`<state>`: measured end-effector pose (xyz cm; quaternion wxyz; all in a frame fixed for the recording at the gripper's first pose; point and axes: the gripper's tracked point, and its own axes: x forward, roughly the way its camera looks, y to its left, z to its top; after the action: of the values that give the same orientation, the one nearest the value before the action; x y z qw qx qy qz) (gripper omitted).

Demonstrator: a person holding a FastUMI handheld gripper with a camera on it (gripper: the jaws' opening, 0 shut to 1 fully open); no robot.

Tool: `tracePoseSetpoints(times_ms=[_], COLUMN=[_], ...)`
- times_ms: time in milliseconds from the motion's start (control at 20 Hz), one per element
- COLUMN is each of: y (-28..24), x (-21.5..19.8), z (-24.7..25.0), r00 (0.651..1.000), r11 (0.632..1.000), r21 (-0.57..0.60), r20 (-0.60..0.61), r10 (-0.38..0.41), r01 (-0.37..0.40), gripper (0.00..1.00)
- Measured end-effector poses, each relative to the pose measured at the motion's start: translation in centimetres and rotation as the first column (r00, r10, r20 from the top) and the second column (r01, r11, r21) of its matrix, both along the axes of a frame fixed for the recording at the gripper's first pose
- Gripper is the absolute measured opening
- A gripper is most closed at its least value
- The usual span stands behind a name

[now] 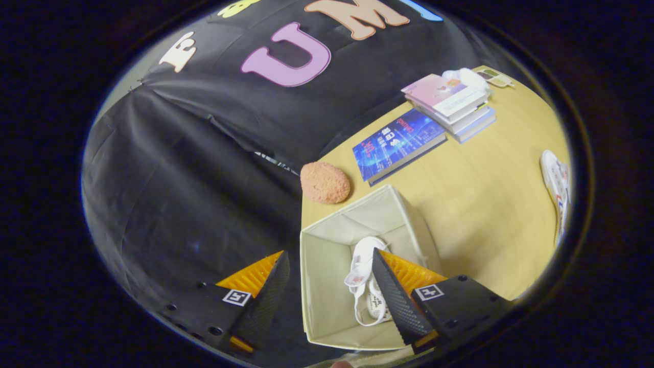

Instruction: Open the storage box then place both shoes into the box .Put the left shoe in first, then the right shoe, with the right side of both shoes facing outward in a uniform manner.

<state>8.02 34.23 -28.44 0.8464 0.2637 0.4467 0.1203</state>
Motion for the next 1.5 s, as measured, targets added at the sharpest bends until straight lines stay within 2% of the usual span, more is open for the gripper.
tracePoseSetpoints(times_ms=[100,250,500,700,900,1150,1250,1350,1500], y=[-2.8,-8.7,-19.4,-28.6,-36.9,-43.6,-44.9,-45.6,-46.9], x=[-0.1,-1.0,-3.4,-6.0,-8.1,-8.1,-7.5,-7.1,-5.6], z=[0.7,1.6,0.6,-2.4,-4.8,-8.4,-10.4,-12.3,-14.2], r00=[1.0,0.998,0.998,1.0,0.997,0.992,0.989,0.983,0.983], r11=[1.0,0.994,0.955,0.863,0.728,0.586,0.556,0.546,0.513], r21=[-0.015,-0.1,-0.292,-0.505,-0.685,-0.803,-0.819,-0.821,-0.84], r20=[0.027,0.058,0.044,-0.014,-0.075,-0.129,-0.147,-0.176,-0.179], r10=[-0.012,-0.029,-0.047,-0.023,-0.024,0.01,0.032,0.04,0.042], r01=[0.012,0.034,0.058,0.012,-0.034,-0.11,-0.14,-0.17,-0.175], gripper=[1.0,1.0,1.0,1.0,1.0,1.0,0.98,0.94,0.88])
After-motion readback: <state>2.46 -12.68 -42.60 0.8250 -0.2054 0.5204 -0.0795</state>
